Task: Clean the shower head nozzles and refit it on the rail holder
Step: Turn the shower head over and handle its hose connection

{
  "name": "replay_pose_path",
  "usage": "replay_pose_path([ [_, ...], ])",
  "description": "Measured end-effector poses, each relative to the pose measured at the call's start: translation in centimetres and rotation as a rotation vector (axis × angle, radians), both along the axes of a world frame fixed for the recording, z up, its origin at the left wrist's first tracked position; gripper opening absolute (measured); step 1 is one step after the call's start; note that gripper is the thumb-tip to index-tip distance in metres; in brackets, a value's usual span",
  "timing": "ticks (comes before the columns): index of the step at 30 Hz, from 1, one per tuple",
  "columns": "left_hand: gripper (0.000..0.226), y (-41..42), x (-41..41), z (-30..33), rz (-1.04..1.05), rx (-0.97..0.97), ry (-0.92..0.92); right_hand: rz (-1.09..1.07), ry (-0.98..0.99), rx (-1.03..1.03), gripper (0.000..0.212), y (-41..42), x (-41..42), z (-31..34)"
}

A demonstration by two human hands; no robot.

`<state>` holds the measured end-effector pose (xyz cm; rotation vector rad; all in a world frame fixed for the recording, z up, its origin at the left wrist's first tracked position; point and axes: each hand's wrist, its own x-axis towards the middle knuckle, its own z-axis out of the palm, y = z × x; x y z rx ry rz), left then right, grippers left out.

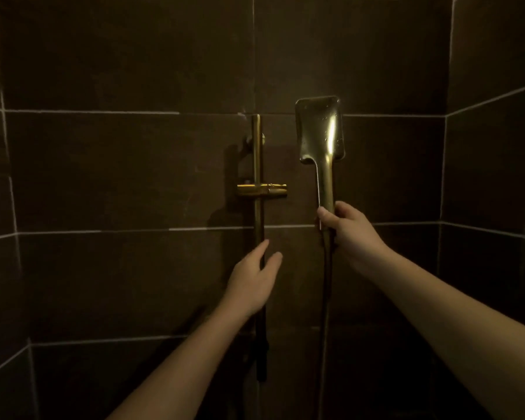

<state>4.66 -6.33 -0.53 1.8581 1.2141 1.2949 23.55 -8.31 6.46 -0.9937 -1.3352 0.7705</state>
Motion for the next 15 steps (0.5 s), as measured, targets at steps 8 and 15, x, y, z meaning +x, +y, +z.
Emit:
replay_pose_path([
  [8,0.052,-8.4,5.3,-3.9,-0.209,-0.282,-0.436,0.176,-0.016,-0.101,0.016,-9.0,1.0,-12.7],
  [15,0.025,-14.2,6.5,-8.5,-0.138,-0.281,-0.362,0.294,-0.067,-0.21,0.024,-14.6,1.3,-18.9],
])
